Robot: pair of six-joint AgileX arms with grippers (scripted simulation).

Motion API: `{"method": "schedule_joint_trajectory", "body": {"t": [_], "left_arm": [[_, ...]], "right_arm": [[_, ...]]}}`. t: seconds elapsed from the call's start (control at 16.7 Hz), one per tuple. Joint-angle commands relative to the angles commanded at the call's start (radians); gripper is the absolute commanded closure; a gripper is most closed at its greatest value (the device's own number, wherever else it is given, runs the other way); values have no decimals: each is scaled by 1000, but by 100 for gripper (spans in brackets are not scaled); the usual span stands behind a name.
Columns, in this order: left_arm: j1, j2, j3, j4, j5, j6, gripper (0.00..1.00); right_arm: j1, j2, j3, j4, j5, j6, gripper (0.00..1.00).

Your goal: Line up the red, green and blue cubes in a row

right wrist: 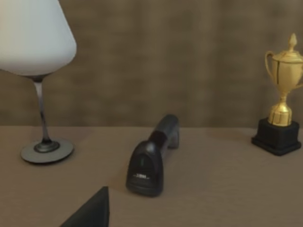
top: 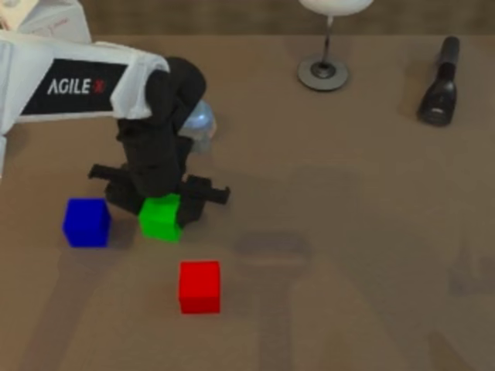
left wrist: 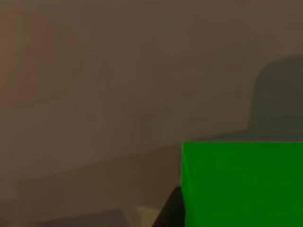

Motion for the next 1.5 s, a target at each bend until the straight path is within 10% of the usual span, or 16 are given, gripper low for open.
{"method": "schedule_joint_trajectory", "body": {"t": [1.08, 1.5], "left_arm": [[2, -96, 147, -241, -2, -14, 100], [-217, -82, 194, -293, -4, -382, 100]], "right_arm": [[0, 0, 0, 0, 0, 0, 0], [0, 0, 0, 0, 0, 0, 0]]}}
